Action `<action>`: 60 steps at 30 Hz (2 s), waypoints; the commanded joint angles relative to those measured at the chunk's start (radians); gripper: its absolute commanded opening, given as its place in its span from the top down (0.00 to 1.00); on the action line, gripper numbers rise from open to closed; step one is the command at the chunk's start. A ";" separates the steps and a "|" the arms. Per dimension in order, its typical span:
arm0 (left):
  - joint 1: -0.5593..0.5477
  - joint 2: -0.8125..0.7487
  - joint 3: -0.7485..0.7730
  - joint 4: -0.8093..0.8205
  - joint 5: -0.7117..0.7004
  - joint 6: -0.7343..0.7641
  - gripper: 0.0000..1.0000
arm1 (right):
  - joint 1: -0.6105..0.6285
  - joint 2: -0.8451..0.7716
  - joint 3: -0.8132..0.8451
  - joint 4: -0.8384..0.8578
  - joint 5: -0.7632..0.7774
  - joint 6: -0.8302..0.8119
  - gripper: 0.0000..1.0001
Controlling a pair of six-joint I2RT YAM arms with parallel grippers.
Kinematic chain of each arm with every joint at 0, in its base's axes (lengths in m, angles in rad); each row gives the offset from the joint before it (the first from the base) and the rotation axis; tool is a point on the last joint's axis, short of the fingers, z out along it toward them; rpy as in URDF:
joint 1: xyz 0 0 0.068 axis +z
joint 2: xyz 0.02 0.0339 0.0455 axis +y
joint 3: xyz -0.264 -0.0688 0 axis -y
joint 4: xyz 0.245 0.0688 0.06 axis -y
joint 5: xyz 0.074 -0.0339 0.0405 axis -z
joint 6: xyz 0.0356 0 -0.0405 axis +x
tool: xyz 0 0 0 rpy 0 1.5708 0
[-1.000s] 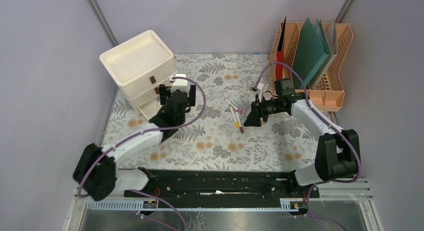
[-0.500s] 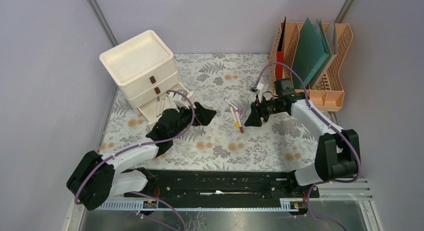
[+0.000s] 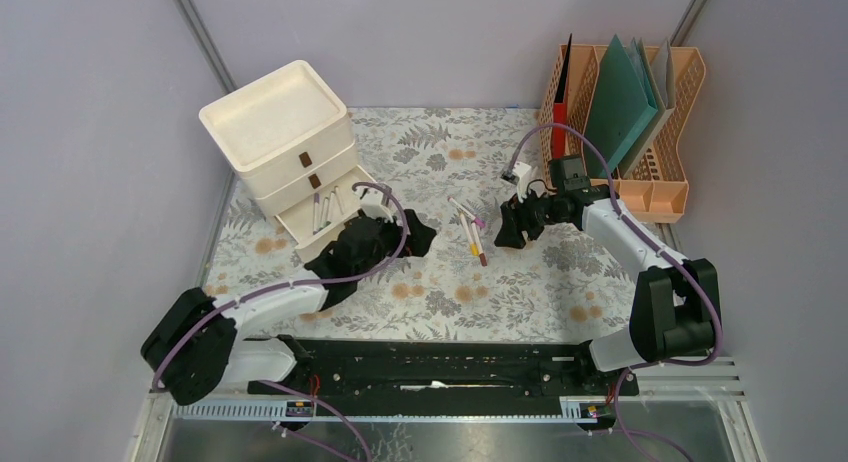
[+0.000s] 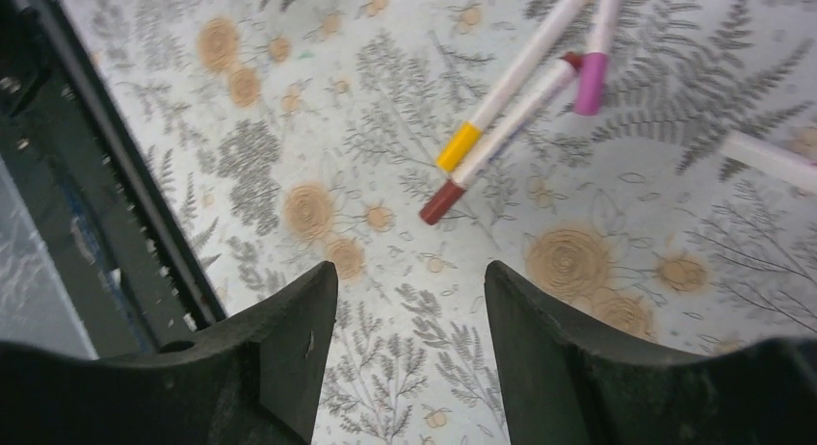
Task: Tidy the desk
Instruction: Pick up the stationery from the center of the board.
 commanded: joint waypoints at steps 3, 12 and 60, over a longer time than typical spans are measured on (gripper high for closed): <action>-0.003 -0.181 -0.106 0.059 -0.300 0.285 0.01 | 0.000 -0.044 0.037 0.165 0.312 0.141 0.35; -0.026 -0.228 -0.240 0.213 -0.401 0.325 0.01 | 0.053 0.185 0.235 0.197 0.725 0.296 0.34; -0.072 -0.246 -0.276 0.261 -0.446 0.347 0.01 | 0.033 0.731 0.581 0.181 1.058 0.392 0.52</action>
